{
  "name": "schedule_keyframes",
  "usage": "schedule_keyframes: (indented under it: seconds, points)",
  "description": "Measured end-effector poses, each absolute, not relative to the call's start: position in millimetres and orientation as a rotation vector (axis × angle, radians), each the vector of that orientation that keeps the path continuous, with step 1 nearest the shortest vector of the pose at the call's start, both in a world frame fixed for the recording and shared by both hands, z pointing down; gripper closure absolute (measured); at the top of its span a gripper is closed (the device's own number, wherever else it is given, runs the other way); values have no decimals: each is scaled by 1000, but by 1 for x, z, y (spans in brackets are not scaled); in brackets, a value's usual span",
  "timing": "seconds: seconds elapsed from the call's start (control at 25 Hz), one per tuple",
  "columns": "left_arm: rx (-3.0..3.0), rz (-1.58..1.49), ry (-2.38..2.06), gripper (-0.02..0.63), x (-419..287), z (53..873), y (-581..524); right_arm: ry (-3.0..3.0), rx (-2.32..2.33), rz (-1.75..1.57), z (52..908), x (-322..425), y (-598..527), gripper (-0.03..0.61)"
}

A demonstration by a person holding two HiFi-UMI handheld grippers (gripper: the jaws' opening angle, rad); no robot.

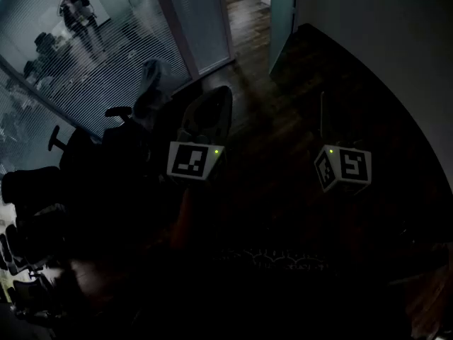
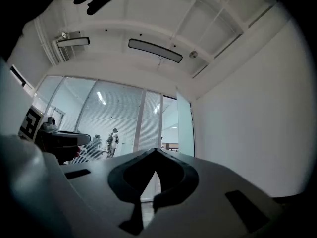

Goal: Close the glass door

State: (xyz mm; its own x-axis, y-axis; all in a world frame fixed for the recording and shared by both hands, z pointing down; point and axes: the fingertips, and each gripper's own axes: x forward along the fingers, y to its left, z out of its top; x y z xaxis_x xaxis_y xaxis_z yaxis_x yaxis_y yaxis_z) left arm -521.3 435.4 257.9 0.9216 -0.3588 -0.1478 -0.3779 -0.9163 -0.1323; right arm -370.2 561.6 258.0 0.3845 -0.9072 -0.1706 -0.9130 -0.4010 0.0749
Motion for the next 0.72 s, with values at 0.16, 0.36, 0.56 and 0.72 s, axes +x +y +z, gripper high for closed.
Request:
schedule_keyframes:
  seconds: [0.16, 0.36, 0.56, 0.72]
  points:
    - [-2919, 179, 571, 618, -522, 258, 436, 1709, -2586, 289, 259, -370, 562, 575]
    - [-2918, 169, 571, 618, -521, 261, 436, 1710, -2586, 284, 261, -368, 563, 575]
    - [-2924, 167, 582, 618, -521, 262, 436, 1709, -2582, 277, 262, -365, 564, 575]
    - [-2925, 166, 578, 618, -520, 262, 437, 1717, -2572, 267, 263, -365, 564, 575]
